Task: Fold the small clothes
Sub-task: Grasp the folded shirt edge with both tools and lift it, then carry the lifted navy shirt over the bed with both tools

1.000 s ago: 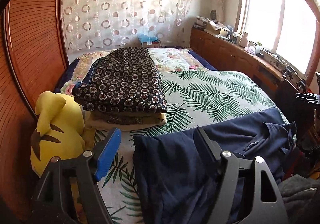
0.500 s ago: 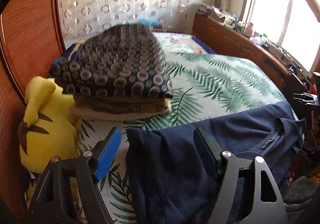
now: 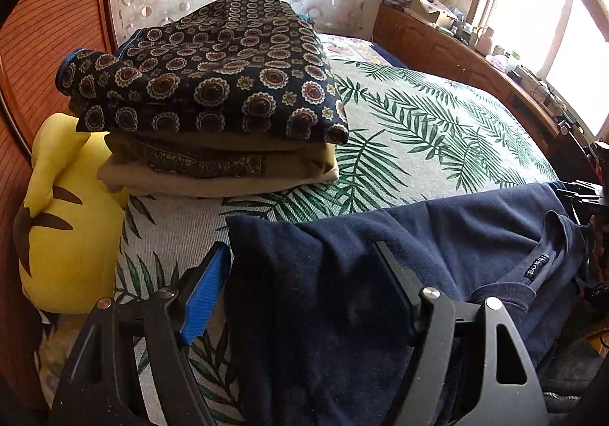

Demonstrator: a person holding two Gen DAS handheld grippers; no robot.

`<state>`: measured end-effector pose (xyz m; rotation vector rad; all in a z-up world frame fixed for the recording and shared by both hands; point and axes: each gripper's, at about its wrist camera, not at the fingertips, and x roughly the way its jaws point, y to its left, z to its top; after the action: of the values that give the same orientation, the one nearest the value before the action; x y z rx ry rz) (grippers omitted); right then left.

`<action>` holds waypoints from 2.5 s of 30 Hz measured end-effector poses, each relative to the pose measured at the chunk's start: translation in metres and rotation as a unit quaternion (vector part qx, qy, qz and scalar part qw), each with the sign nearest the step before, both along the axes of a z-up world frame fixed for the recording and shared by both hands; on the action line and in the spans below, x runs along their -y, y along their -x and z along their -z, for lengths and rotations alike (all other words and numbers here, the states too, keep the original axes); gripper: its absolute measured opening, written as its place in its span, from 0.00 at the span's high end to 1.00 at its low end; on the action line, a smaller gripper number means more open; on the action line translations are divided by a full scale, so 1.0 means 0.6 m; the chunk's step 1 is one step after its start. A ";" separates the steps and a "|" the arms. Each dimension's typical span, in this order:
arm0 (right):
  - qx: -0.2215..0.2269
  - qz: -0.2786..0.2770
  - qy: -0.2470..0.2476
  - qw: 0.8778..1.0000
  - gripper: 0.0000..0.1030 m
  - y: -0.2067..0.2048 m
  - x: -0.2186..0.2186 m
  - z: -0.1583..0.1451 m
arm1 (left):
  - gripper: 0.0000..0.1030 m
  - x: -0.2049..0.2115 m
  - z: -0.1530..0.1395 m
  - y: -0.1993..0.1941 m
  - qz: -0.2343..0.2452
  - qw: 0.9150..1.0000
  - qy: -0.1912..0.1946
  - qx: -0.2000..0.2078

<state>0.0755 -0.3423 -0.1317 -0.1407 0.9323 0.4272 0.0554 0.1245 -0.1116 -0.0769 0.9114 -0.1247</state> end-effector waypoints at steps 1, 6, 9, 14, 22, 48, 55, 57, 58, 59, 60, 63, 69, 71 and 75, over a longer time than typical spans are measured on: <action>0.000 -0.001 -0.002 1.000 0.47 0.000 -0.001 0.001 | 0.27 0.001 0.000 0.001 0.000 1.000 -0.001 0.002; 0.007 -0.029 -0.003 1.000 0.50 0.012 -0.018 0.007 | 0.57 0.008 0.006 0.007 0.016 1.000 0.003 0.000; 0.007 -0.049 -0.009 0.999 0.83 0.020 -0.027 0.009 | 0.85 0.014 0.003 0.016 0.035 0.999 0.025 0.004; 0.024 -0.059 -0.049 0.997 0.91 0.053 -0.020 -0.010 | 0.88 0.023 -0.084 0.062 0.039 0.992 0.099 0.071; 0.154 -0.030 -0.087 0.984 0.92 0.147 0.020 -0.169 | 0.88 0.090 -0.273 0.124 0.098 0.974 0.047 0.197; 0.368 -0.006 -0.078 0.926 0.92 0.317 0.074 -0.455 | 0.88 0.026 -0.485 0.148 0.072 0.924 0.044 0.374; 0.312 0.002 -0.059 0.948 0.92 0.181 0.043 -0.393 | 0.88 0.037 -0.395 0.022 0.056 0.942 0.026 0.329; 0.294 0.007 -0.049 0.955 0.92 0.127 0.037 -0.374 | 0.88 0.040 -0.366 -0.027 0.048 0.948 0.013 0.313; 0.284 0.010 -0.047 0.957 0.92 0.098 0.034 -0.361 | 0.88 0.041 -0.351 -0.058 0.045 0.952 0.008 0.303; 0.272 0.015 -0.042 0.961 0.92 0.059 0.029 -0.345 | 0.88 0.041 -0.331 -0.092 0.042 0.956 0.005 0.291; 0.262 0.019 -0.037 0.964 0.92 0.027 0.026 -0.331 | 0.88 0.042 -0.319 -0.113 0.039 0.959 0.001 0.282; 0.232 0.034 -0.022 0.972 0.92 -0.081 0.008 -0.288 | 0.88 0.048 -0.272 -0.187 0.031 0.966 -0.017 0.255; 0.187 0.072 0.000 0.980 0.91 -0.228 -0.039 -0.245 | 0.86 0.070 -0.216 -0.278 0.025 0.972 -0.052 0.227; 0.177 0.082 0.006 0.981 0.91 -0.257 -0.063 -0.249 | 0.83 0.077 -0.206 -0.296 0.025 0.974 -0.056 0.219; 0.146 0.111 0.004 0.983 0.75 -0.304 -0.097 -0.266 | 0.60 0.086 -0.195 -0.299 0.026 0.977 -0.058 0.202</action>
<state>0.2581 -0.2839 0.0278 -0.1022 0.6517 0.1888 0.2348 0.0729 0.0054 0.0791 0.5120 -0.1301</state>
